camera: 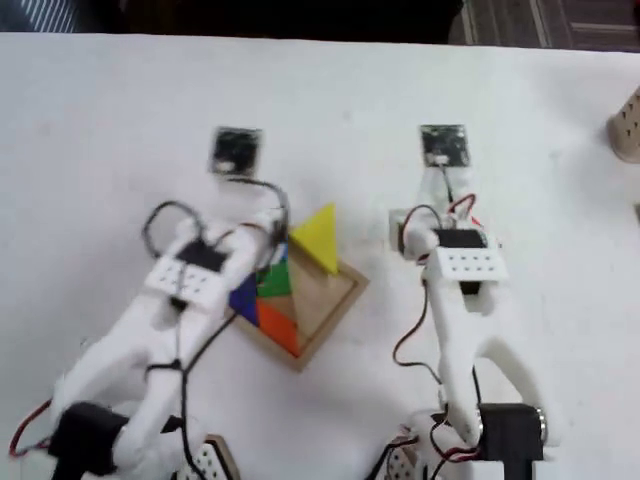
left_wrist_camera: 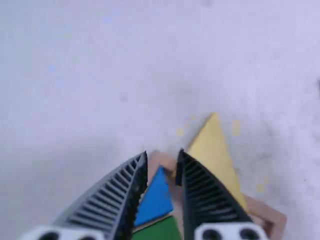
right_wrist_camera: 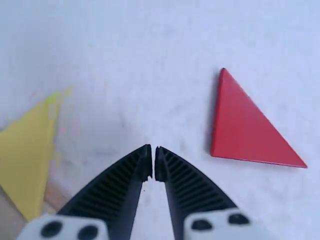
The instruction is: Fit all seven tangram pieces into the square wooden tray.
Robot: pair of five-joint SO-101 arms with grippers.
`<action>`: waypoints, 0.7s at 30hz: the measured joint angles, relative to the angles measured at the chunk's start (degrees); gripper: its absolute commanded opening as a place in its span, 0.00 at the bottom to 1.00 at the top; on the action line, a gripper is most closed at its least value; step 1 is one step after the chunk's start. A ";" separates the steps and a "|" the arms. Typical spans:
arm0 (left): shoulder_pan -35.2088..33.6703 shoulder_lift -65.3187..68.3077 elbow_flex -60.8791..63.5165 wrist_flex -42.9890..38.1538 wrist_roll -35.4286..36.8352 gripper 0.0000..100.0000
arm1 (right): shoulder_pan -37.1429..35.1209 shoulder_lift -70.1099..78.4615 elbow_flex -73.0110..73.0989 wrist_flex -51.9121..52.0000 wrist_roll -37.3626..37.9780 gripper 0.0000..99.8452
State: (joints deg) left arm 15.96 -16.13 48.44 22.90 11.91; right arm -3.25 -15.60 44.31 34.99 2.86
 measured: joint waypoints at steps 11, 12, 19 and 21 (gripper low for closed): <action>4.40 29.63 -24.44 0.00 0.53 0.02 | 2.29 4.66 0.00 -3.69 -0.35 0.02; 4.57 30.59 -24.97 0.00 0.53 0.02 | 2.29 4.92 0.00 -4.04 -0.35 0.02; 6.33 33.23 -25.85 0.00 0.53 0.02 | 2.29 5.98 0.00 -5.01 -0.35 0.02; 6.33 34.11 -25.85 0.00 0.53 0.02 | 2.29 6.07 0.00 -5.10 -0.35 0.02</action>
State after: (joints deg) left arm 22.29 17.98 22.59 22.90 12.44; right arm -0.97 -9.54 44.31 29.89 2.51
